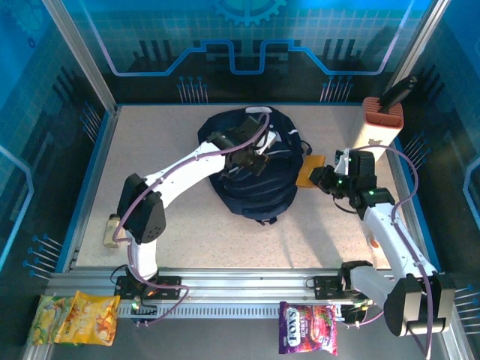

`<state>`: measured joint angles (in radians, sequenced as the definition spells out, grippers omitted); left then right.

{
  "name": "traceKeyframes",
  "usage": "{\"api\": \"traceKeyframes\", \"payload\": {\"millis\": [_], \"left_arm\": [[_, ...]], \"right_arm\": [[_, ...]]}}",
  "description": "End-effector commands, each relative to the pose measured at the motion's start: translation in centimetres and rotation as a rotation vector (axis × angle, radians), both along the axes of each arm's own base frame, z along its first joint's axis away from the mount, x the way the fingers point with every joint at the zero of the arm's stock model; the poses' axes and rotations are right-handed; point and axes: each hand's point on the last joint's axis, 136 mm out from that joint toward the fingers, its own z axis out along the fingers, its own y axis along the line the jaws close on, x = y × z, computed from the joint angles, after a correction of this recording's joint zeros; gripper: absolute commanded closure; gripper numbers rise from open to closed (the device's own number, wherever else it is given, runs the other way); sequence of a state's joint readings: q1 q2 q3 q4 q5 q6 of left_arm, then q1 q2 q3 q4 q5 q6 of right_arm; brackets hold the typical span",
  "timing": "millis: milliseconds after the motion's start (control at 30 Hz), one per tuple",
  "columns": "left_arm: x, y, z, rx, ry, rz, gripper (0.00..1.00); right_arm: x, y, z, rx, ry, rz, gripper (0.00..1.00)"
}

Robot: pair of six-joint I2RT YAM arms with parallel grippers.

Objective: Pack the student bag
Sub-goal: Open the student bag at the top-center of the table, then place the book in the student bag.

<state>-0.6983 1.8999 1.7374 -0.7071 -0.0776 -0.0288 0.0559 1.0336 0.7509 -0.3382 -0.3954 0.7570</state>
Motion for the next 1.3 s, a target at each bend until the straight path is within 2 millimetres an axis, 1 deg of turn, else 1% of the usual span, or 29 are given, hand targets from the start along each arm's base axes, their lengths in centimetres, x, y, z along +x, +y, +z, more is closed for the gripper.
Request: {"api": "traceKeyframes", "payload": {"millis": [0, 100, 200, 267, 400, 533, 567, 600, 633, 700, 800, 867, 967, 1033, 1100, 1167, 1267], "left_arm": [[1.1, -2.5, 7.4, -0.215, -0.125, -0.024, 1.00], [0.9, -3.5, 8.6, -0.273, -0.130, -0.058, 1.00], [0.8, -4.1, 9.3, -0.315, -0.135, -0.075, 1.00], [0.7, -4.4, 9.8, -0.330, -0.143, -0.080, 1.00], [0.6, -4.4, 10.2, -0.348, -0.150, -0.083, 1.00], [0.4, -4.4, 10.2, -0.361, -0.140, -0.079, 1.00], [0.4, -4.3, 10.2, -0.363, -0.140, -0.079, 1.00], [0.3, -4.3, 10.2, -0.365, -0.139, -0.075, 1.00], [0.3, -4.2, 10.1, -0.364, -0.137, -0.070, 1.00], [0.3, -4.0, 9.9, -0.357, -0.136, -0.059, 1.00], [0.4, -3.5, 9.4, -0.329, -0.135, -0.046, 1.00], [0.3, -3.3, 9.0, -0.315, -0.135, -0.042, 1.00], [0.2, -3.3, 8.8, -0.314, -0.127, -0.043, 1.00], [0.1, -3.3, 8.8, -0.320, -0.126, -0.047, 1.00], [0.1, -3.4, 8.8, -0.327, -0.125, -0.051, 1.00], [0.1, -3.5, 8.7, -0.330, -0.123, -0.052, 1.00], [0.0, -3.6, 8.7, -0.335, -0.117, -0.054, 1.00]], "right_arm": [[0.1, 2.0, 1.0, 0.084, -0.018, 0.045, 0.96], [0.5, 4.2, 1.3, 0.147, -0.017, 0.075, 0.95], [1.2, 6.2, 1.2, 0.182, 0.004, 0.078, 0.95], [1.9, 7.0, 0.8, 0.196, 0.028, 0.060, 0.95], [3.7, 7.8, -0.1, 0.229, 0.070, 0.000, 0.95], [6.3, 9.0, -0.2, 0.233, 0.063, -0.025, 0.95], [7.0, 9.3, -0.5, 0.226, 0.064, -0.030, 0.95], [7.4, 9.4, -1.1, 0.224, 0.075, -0.035, 0.94], [8.3, 9.6, -0.5, 0.231, 0.065, -0.040, 0.92], [8.9, 9.5, -1.3, 0.220, 0.084, -0.060, 0.85], [8.2, 9.1, -2.5, 0.193, 0.136, -0.067, 0.69], [7.4, 8.6, -2.5, 0.167, 0.147, -0.066, 0.64], [5.7, 7.1, -2.7, 0.068, 0.169, -0.083, 0.59], [4.6, 6.0, -3.0, 0.011, 0.178, -0.098, 0.59], [3.9, 5.4, -3.3, -0.014, 0.189, -0.104, 0.61], [3.6, 5.4, -3.6, -0.012, 0.200, -0.095, 0.63], [4.0, 5.9, -3.7, -0.003, 0.196, -0.082, 0.68]]}}
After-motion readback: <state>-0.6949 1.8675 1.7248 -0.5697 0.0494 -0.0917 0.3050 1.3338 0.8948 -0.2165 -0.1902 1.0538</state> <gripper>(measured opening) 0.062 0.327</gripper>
